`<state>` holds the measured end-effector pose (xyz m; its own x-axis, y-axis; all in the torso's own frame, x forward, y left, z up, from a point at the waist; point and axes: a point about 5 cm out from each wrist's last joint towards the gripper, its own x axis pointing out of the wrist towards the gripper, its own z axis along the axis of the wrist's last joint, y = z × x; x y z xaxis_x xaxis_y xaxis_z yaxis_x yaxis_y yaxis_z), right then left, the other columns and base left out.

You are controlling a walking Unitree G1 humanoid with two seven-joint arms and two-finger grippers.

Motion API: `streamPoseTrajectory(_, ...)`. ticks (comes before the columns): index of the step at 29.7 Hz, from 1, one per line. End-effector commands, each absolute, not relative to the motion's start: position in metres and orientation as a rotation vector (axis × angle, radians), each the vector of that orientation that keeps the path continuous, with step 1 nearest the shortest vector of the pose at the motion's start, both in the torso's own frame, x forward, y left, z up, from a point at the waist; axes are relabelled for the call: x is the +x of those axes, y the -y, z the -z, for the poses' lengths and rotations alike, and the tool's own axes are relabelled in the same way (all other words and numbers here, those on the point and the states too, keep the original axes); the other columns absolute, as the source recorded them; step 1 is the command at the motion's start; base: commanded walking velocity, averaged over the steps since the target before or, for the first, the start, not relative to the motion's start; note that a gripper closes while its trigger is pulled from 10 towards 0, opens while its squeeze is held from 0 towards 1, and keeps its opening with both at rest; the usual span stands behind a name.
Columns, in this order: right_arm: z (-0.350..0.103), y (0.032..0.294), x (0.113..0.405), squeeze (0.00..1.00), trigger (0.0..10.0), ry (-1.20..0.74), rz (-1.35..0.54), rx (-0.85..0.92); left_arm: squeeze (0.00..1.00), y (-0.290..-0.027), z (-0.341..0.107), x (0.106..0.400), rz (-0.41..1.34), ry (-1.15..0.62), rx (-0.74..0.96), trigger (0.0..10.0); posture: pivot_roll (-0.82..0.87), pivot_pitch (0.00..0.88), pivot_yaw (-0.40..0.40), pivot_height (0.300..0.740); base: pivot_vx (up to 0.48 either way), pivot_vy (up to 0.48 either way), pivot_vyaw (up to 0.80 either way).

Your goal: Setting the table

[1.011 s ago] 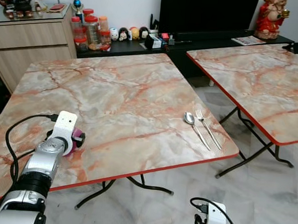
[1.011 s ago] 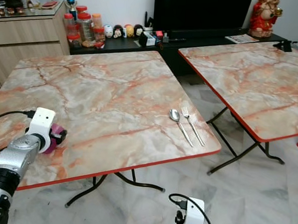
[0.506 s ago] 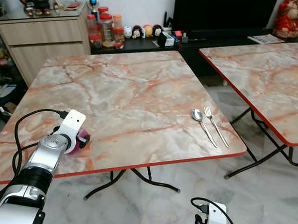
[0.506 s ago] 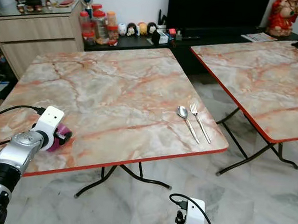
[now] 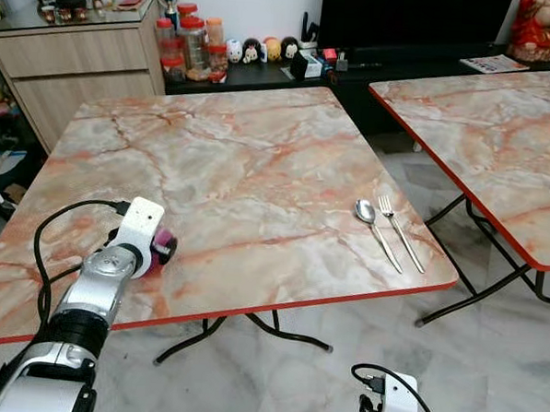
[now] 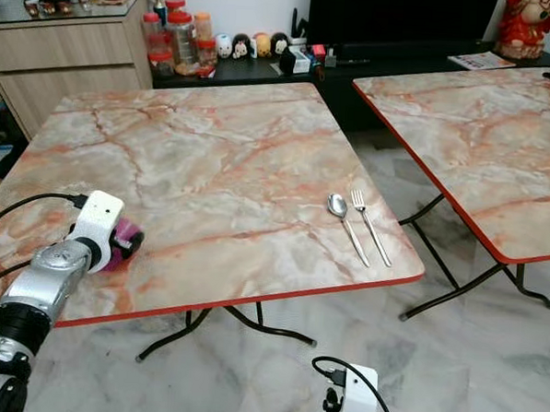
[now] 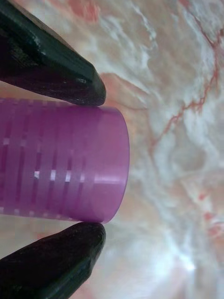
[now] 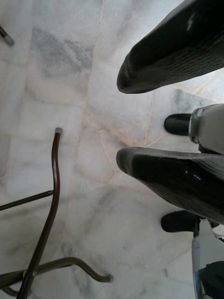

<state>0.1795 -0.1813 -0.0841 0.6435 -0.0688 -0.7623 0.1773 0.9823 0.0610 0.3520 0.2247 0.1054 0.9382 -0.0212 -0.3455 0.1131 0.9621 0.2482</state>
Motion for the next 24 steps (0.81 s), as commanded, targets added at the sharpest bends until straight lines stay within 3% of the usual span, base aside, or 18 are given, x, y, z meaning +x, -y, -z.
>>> streamPoseTrajectory(1,0.083,0.181,0.181,0.00,10.0,-0.854,0.147,0.138,0.00,-0.224,-0.108,0.354,0.060,-0.333,0.233,10.0,0.02,0.000,0.008,0.740,0.000,0.000,0.00)
streamPoseTrajectory(7,0.083,0.182,0.181,0.00,10.0,-0.854,0.147,0.136,0.00,-0.218,-0.107,0.355,0.064,-0.307,0.203,10.0,0.02,0.000,0.004,0.740,0.000,0.000,0.00)
streamPoseTrajectory(21,0.083,0.181,0.181,0.00,10.0,-0.853,0.144,0.134,0.00,-0.215,-0.096,0.351,0.194,-0.422,0.501,10.0,0.02,0.000,0.004,0.740,0.000,0.000,0.00)
streamPoseTrajectory(23,0.083,0.182,0.181,0.00,10.0,-0.853,0.145,0.135,0.00,-0.215,-0.096,0.351,0.202,-0.427,0.516,8.4,0.02,0.000,0.004,0.740,0.000,0.000,0.00)
streamPoseTrajectory(24,0.083,0.182,0.181,0.00,10.0,-0.853,0.145,0.135,0.00,-0.215,-0.097,0.351,0.203,-0.426,0.517,3.0,0.02,0.000,0.004,0.740,0.000,0.000,0.00)
